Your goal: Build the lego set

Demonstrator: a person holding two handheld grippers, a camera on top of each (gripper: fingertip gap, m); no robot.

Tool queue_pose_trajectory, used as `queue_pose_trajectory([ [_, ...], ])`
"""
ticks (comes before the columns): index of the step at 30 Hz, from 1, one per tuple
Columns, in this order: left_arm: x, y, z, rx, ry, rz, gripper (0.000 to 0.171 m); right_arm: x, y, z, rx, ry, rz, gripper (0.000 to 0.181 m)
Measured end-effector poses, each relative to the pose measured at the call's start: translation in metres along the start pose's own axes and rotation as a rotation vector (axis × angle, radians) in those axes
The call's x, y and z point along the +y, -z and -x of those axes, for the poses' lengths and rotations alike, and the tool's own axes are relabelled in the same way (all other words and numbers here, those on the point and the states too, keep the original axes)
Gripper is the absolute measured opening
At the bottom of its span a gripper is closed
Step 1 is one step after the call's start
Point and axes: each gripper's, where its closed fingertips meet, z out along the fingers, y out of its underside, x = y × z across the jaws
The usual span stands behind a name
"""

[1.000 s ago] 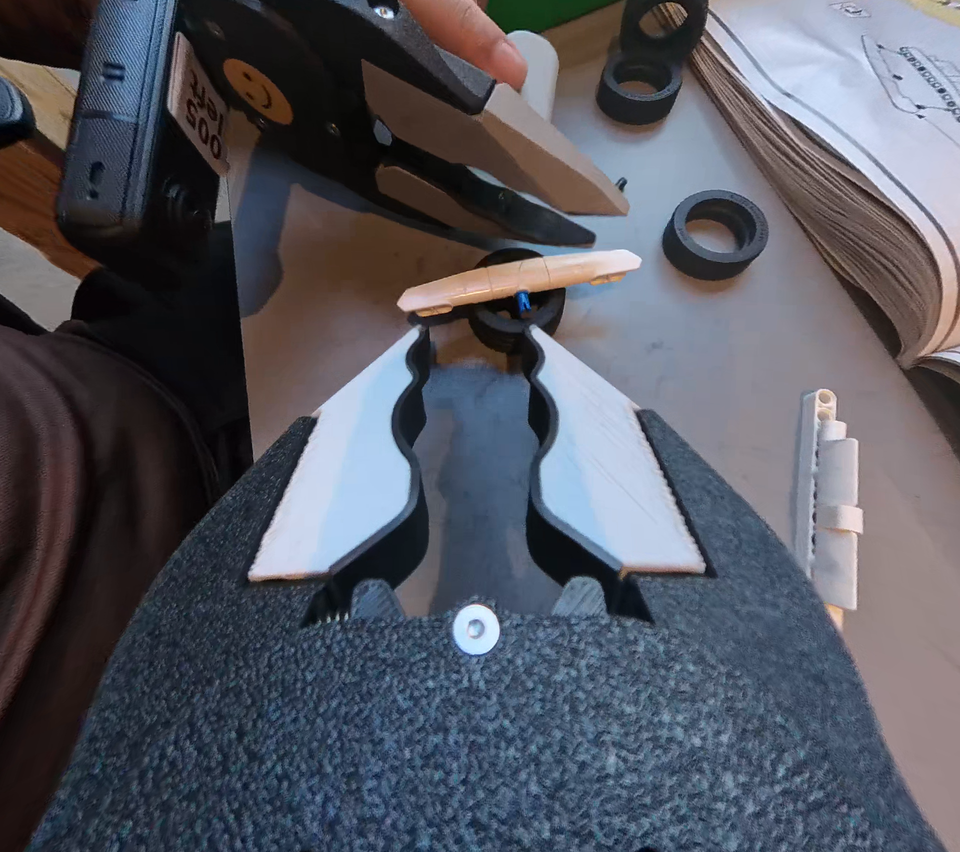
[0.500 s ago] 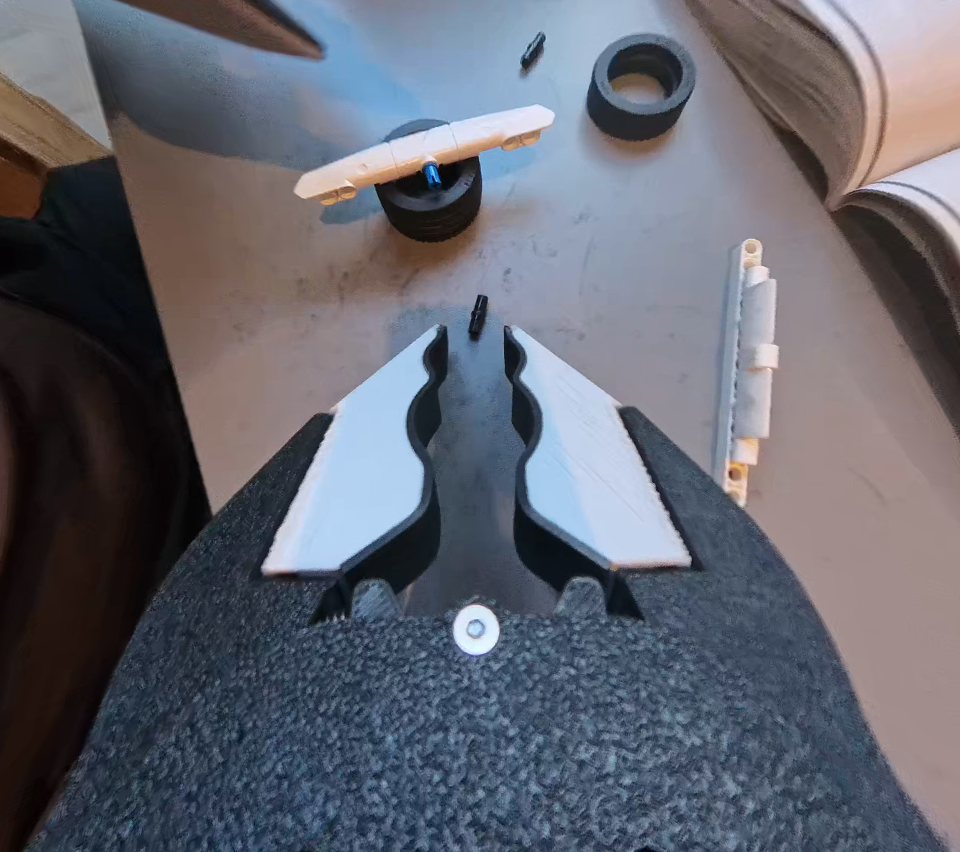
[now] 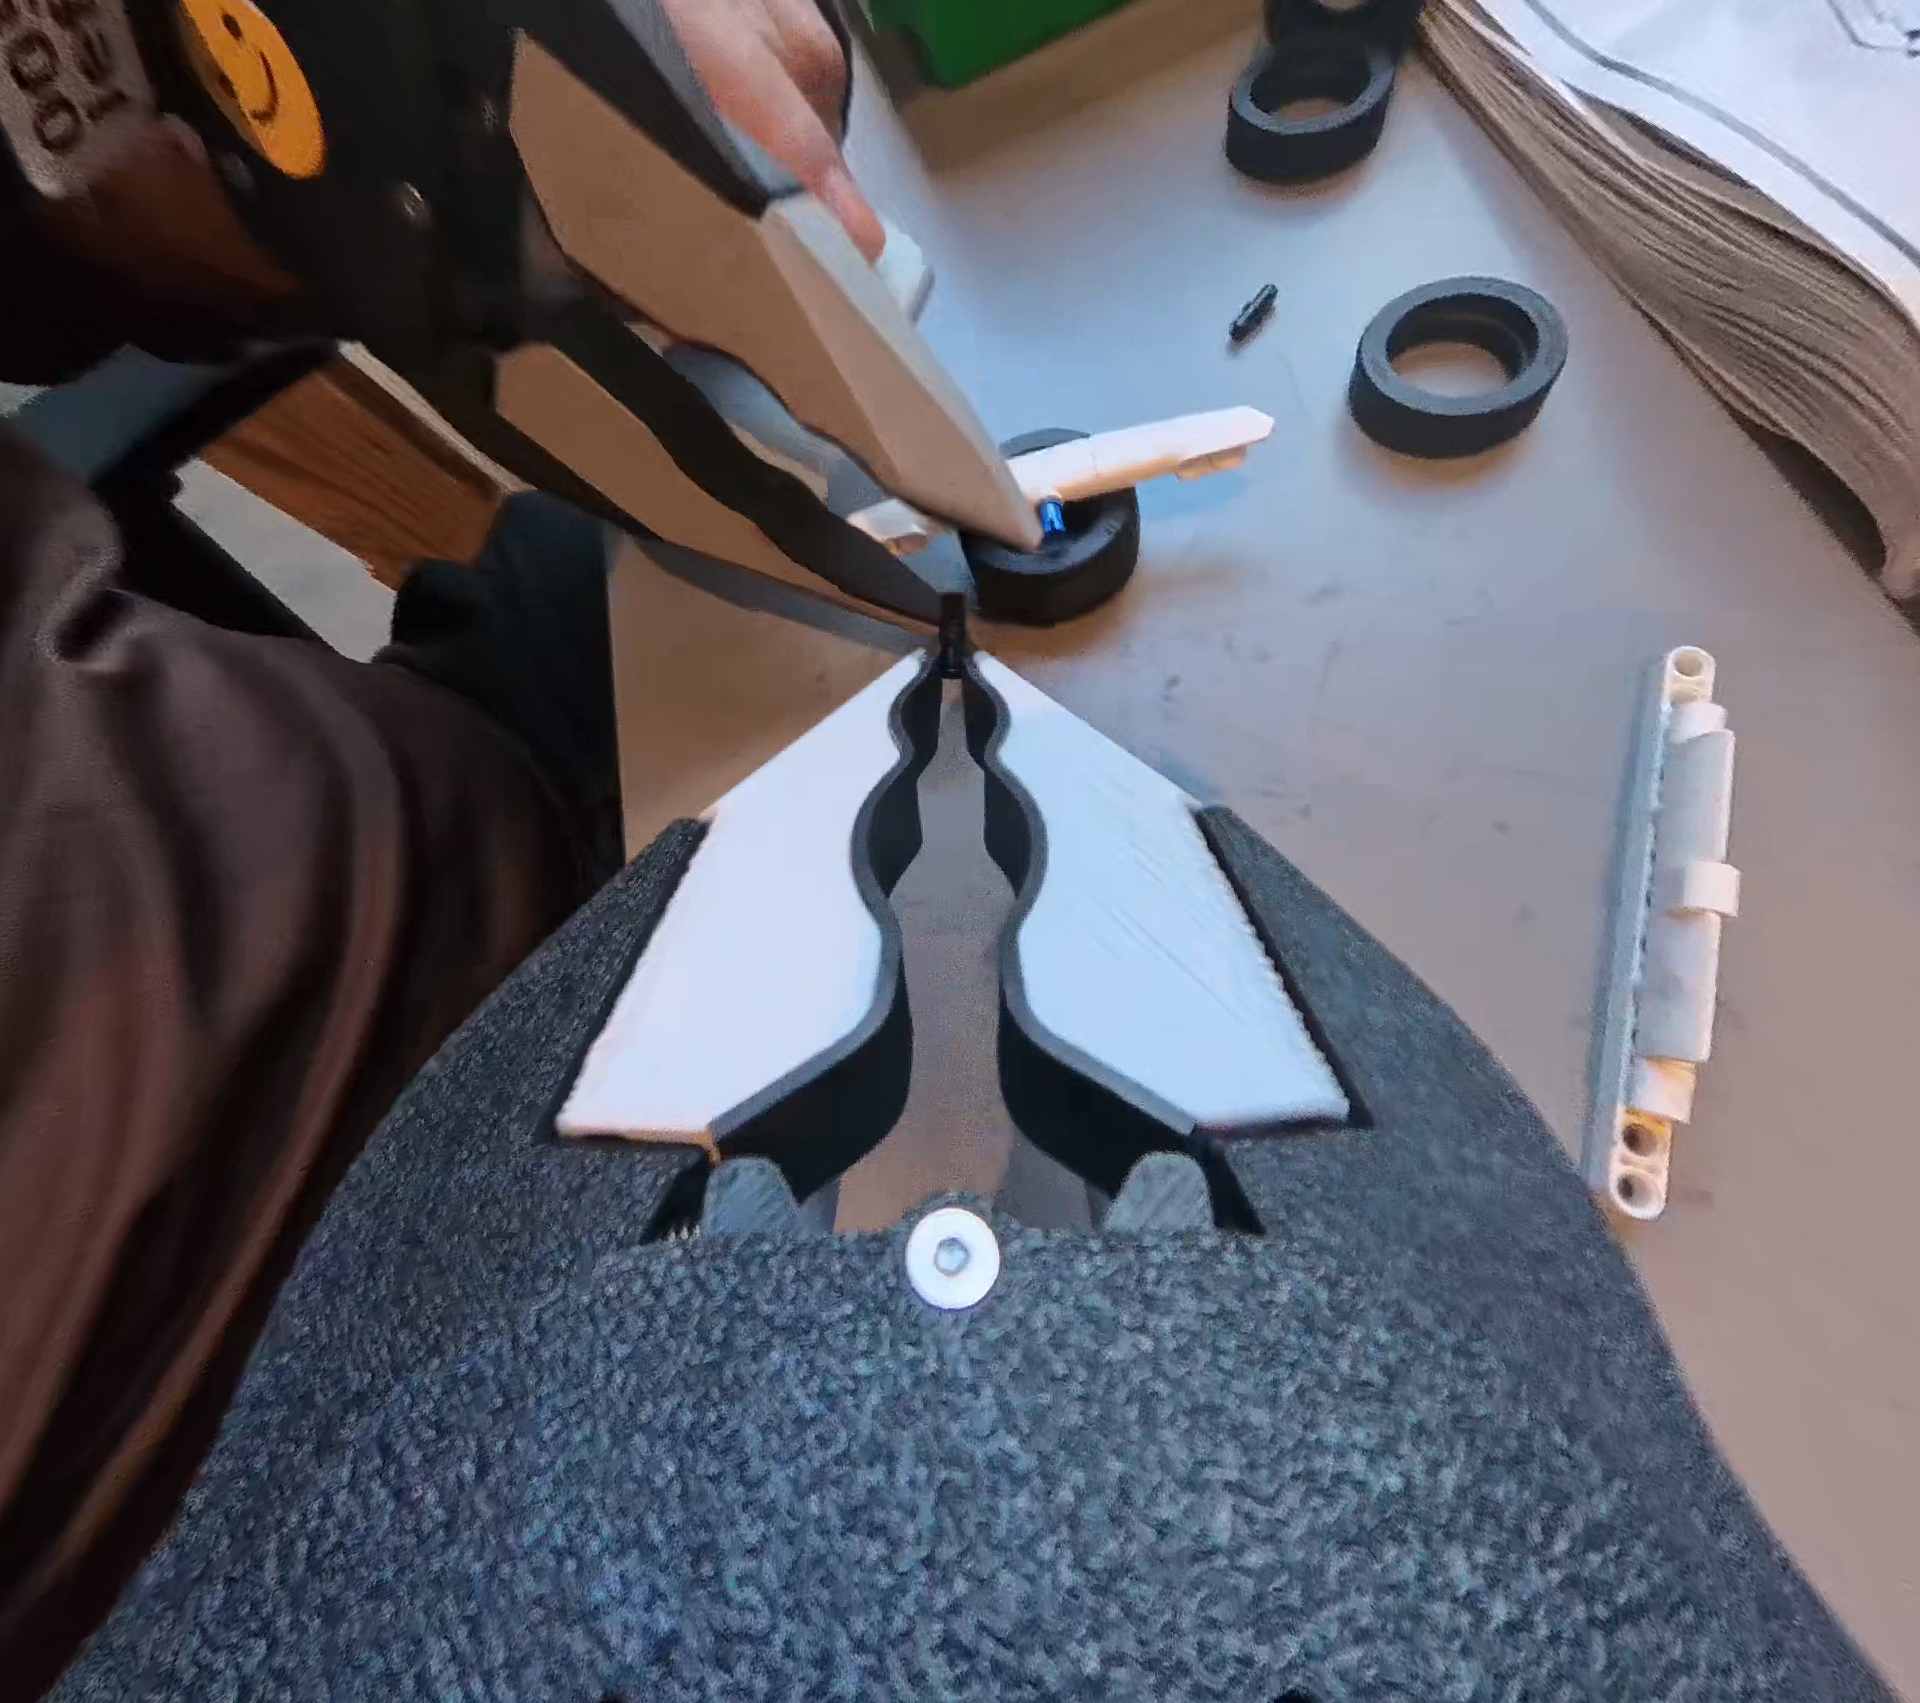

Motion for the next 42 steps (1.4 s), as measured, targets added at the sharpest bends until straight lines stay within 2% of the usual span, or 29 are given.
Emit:
queue_pose_trajectory([
  [5, -0.008, -0.001, -0.002, -0.015, -0.073, -0.022, 0.014, -0.008, 0.004, 0.007, -0.041, -0.021, -0.03, 0.004],
  [6, -0.008, -0.001, -0.002, -0.012, -0.08, -0.021, 0.003, -0.008, 0.004, 0.007, -0.044, -0.02, -0.032, 0.004],
  [18, -0.019, 0.007, 0.025, -0.235, -0.072, -0.102, 0.002, -0.032, 0.018, 0.006, -0.064, -0.043, -0.245, 0.004],
  [24, -0.014, 0.0, 0.026, -0.236, -0.01, -0.093, 0.005, -0.033, 0.016, -0.002, -0.022, -0.042, -0.249, 0.004],
  [27, 0.003, 0.005, 0.032, -0.143, 0.184, -0.068, 0.016, -0.028, 0.011, -0.023, 0.082, -0.034, -0.217, 0.004],
  [29, 0.029, 0.007, 0.043, -0.065, 0.444, -0.009, 0.017, -0.027, 0.006, -0.034, 0.137, 0.003, -0.204, 0.004],
  [31, 0.059, 0.003, 0.045, 0.064, 0.722, 0.072, 0.025, -0.027, -0.003, -0.041, 0.182, 0.057, -0.18, 0.004],
  [35, 0.058, -0.001, 0.036, 0.367, 1.128, -0.035, 0.026, -0.027, -0.019, -0.05, 0.249, 0.165, -0.112, 0.004],
  [37, 0.057, -0.004, 0.033, 0.438, 1.21, -0.071, 0.023, -0.028, -0.022, -0.053, 0.265, 0.19, -0.099, 0.004],
  [42, 0.056, -0.013, 0.017, 0.57, 1.287, -0.041, 0.027, -0.026, -0.028, -0.055, 0.266, 0.23, -0.065, 0.004],
])
